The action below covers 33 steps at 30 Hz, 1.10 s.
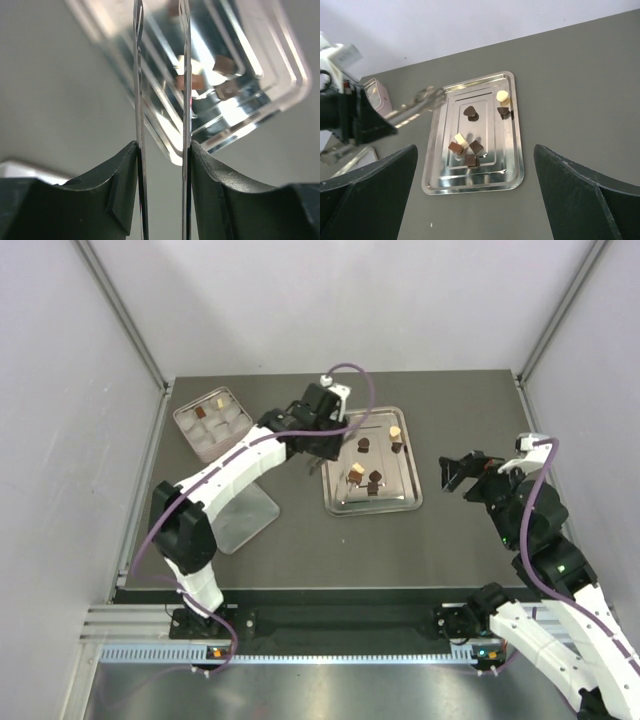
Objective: Pack the chocolate
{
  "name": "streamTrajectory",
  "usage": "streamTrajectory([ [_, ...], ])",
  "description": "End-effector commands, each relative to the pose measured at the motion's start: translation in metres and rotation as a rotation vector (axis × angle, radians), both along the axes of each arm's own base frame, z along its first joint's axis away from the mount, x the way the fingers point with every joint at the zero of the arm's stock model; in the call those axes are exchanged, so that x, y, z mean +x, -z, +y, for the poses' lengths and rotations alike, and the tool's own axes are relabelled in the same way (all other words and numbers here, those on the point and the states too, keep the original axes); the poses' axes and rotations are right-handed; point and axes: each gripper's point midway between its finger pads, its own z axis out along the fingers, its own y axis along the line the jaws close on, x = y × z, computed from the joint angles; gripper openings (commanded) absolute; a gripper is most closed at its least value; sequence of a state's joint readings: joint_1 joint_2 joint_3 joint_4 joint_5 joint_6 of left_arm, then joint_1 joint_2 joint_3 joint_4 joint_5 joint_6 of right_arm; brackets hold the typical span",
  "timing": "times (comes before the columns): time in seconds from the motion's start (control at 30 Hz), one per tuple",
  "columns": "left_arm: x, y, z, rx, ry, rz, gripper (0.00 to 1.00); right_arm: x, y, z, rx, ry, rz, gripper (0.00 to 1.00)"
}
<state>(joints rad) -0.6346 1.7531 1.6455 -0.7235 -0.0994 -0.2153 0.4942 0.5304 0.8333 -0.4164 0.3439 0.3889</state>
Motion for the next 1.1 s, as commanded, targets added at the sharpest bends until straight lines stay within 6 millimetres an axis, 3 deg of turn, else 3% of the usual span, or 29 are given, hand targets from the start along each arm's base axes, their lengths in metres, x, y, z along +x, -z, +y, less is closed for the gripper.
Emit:
streamTrajectory([
  [0.0,0.009,0.004,-0.036,-0.065,0.055,-0.049,0.48,-0.007,-0.033,-0.007,0.046,0.017,-0.078,1.0],
  [0.03,0.009,0.015,-0.04,-0.05,0.06,-0.035,0.49,-0.007,-0.033,-0.007,0.047,0.016,-0.076,1.0],
  [0.2,0.018,0.029,-0.055,-0.047,0.071,-0.031,0.53,-0.01,-0.034,-0.009,0.048,0.02,-0.078,1.0],
  [0.67,0.028,0.083,-0.064,0.01,0.076,0.04,0.53,-0.007,-0.032,-0.012,0.024,0.039,-0.079,1.0],
  [0.9,0.034,0.092,-0.067,0.027,0.071,0.046,0.52,-0.007,-0.031,-0.014,0.016,0.046,-0.083,1.0],
  [1.07,0.035,0.088,-0.064,0.045,0.06,0.046,0.48,-0.006,-0.029,-0.015,0.009,0.052,-0.079,1.0],
])
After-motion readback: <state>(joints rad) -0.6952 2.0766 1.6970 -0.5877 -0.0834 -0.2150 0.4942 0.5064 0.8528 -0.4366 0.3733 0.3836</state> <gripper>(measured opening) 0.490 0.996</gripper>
